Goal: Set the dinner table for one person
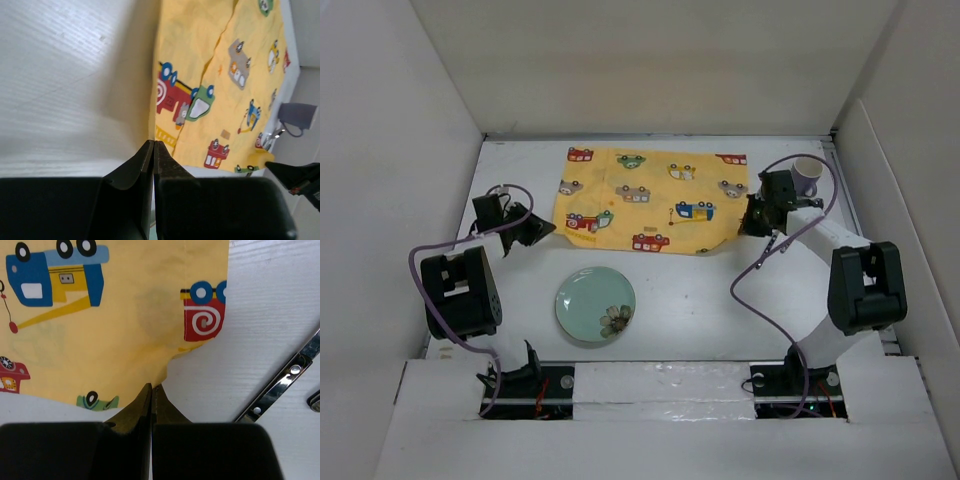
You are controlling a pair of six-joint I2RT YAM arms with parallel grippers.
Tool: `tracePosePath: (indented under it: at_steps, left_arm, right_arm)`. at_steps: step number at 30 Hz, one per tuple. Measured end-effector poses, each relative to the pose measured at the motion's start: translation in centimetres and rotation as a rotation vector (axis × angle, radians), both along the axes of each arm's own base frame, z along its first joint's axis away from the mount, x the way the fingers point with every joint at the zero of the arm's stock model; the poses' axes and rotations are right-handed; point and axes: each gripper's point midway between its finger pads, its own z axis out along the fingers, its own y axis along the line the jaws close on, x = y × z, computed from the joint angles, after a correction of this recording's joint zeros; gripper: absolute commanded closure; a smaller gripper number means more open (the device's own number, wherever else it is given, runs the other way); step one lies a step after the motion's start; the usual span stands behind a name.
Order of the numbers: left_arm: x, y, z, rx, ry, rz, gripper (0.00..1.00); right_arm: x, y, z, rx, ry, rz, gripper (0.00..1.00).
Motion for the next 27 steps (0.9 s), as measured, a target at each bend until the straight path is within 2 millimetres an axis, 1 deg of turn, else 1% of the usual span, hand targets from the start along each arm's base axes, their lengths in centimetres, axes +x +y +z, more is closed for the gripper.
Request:
tracePosePath:
  at_steps: [5, 8, 10, 13, 15, 21, 22, 24, 25, 26, 27]
  left_arm:
    - [-2.8, 0.5, -1.7, 0.071, 0.068, 0.013, 1.00]
    - [-4.4, 0.9, -1.9, 0.113, 0.098, 0.036, 1.00]
    - [-5.3, 1.1, -1.8, 0.134, 0.113, 0.048, 1.00]
    - [-6.3, 1.3, -2.1, 0.151, 0.144, 0.054, 1.00]
    - [-6.7, 1.4, -2.6, 0.161, 0.167, 0.056, 1.00]
    - [-7.4, 1.3, -3.3, 0.180, 0.208, 0.050, 1.00]
    - [-7.5, 1.2, -3.3, 0.185, 0.212, 0.049, 0.98]
    - [-7.6, 1.1, -3.4, 0.192, 0.216, 0.043, 0.88]
    - [-7.7, 1.0, -3.5, 0.195, 0.217, 0.038, 0.81]
    - [-7.7, 1.0, -3.5, 0.196, 0.217, 0.035, 0.79]
    - [-7.7, 1.0, -3.5, 0.199, 0.219, 0.033, 0.74]
  right_arm:
    - [-1.6, -1.7, -0.8, -0.004, 0.022, -0.039, 1.00]
    - [-2.4, -3.2, -1.3, -0.011, 0.042, -0.076, 1.00]
    - [-2.4, -3.9, -1.4, -0.012, 0.046, -0.095, 1.00]
    - [-2.4, -4.1, -1.4, -0.006, 0.046, -0.102, 1.00]
    - [-2.5, -4.0, -1.4, 0.001, 0.048, -0.097, 1.00]
    - [-3.6, -3.7, -1.8, 0.015, 0.063, -0.086, 1.00]
    - [-3.9, -3.6, -1.9, 0.018, 0.068, -0.084, 1.00]
    - [-4.4, -3.5, -2.1, 0.023, 0.078, -0.079, 0.99]
    - [-4.6, -3.3, -2.1, 0.024, 0.081, -0.071, 0.96]
    - [-4.8, -3.1, -2.1, 0.023, 0.081, -0.067, 0.92]
    - [-4.9, -2.9, -2.0, 0.023, 0.082, -0.061, 0.88]
